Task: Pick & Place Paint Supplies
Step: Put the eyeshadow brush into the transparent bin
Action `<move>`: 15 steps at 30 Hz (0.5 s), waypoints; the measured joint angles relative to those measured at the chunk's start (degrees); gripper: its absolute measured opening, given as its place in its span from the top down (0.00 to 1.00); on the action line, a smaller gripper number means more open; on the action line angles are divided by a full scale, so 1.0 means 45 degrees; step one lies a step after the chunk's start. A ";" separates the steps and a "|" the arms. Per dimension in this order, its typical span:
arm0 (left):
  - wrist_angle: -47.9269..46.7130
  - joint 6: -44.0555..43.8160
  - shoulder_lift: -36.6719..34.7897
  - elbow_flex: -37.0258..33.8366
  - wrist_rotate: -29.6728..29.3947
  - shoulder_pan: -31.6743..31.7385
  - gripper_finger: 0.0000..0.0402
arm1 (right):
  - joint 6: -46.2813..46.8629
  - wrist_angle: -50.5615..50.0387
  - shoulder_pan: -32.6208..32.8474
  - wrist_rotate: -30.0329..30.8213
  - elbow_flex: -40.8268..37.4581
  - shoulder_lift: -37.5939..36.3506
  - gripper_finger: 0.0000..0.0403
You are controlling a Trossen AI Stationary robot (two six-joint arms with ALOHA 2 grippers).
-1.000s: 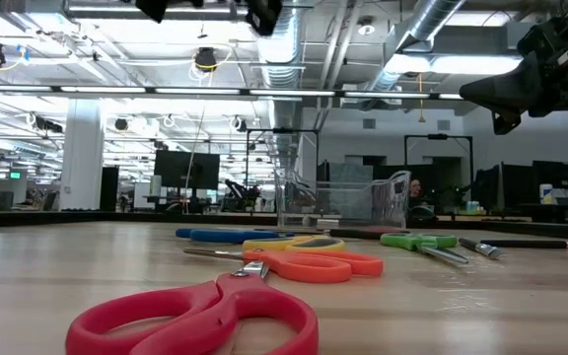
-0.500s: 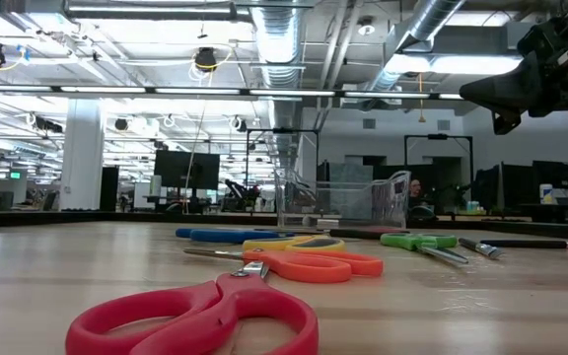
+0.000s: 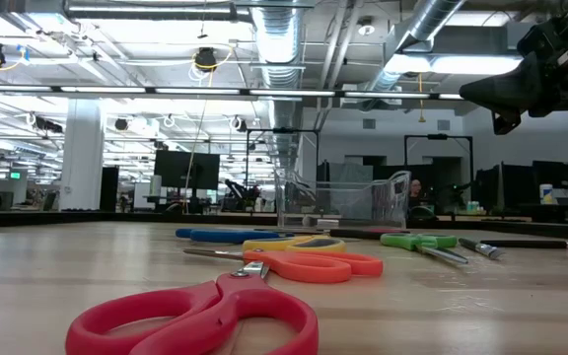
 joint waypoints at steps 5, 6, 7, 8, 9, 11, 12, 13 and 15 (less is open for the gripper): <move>-0.0175 0.0381 0.0000 0.0000 -0.1422 0.0550 1.00 | 0.0000 0.0002 0.0000 0.0003 -0.0002 -0.0002 0.98; -0.0274 0.0444 0.0000 0.0000 -0.1750 0.0753 1.00 | 0.0000 -0.0003 0.0000 -0.0002 0.0003 0.0002 0.98; -0.0398 0.0537 0.0000 0.0000 -0.2032 0.0973 1.00 | 0.0000 -0.0002 0.0000 -0.0002 -0.0001 0.0002 0.98; -0.0570 0.0655 0.0000 0.0000 -0.2347 0.1216 1.00 | 0.0000 0.0000 -0.0005 -0.0002 0.0003 0.0001 0.98; -0.0760 0.0724 0.0000 0.0000 -0.2694 0.1485 1.00 | 0.0000 0.0002 -0.0005 -0.0002 0.0001 0.0002 0.98; -0.0991 0.0777 0.0000 0.0000 -0.3424 0.2116 1.00 | 0.0000 0.0000 -0.0005 -0.0002 0.0000 -0.0002 0.98; -0.1020 0.0767 0.0000 0.0000 -0.3793 0.2472 1.00 | 0.0000 0.0000 -0.0005 0.0002 -0.0001 -0.0002 0.98; -0.1046 0.0741 0.0000 0.0000 -0.4127 0.2844 1.00 | 0.0000 0.0002 -0.0005 0.0002 0.0002 -0.0002 0.98; -0.1301 0.0688 0.0000 0.0000 -0.4863 0.3637 1.00 | 0.0000 0.0002 -0.0005 0.0003 0.0003 -0.0002 0.98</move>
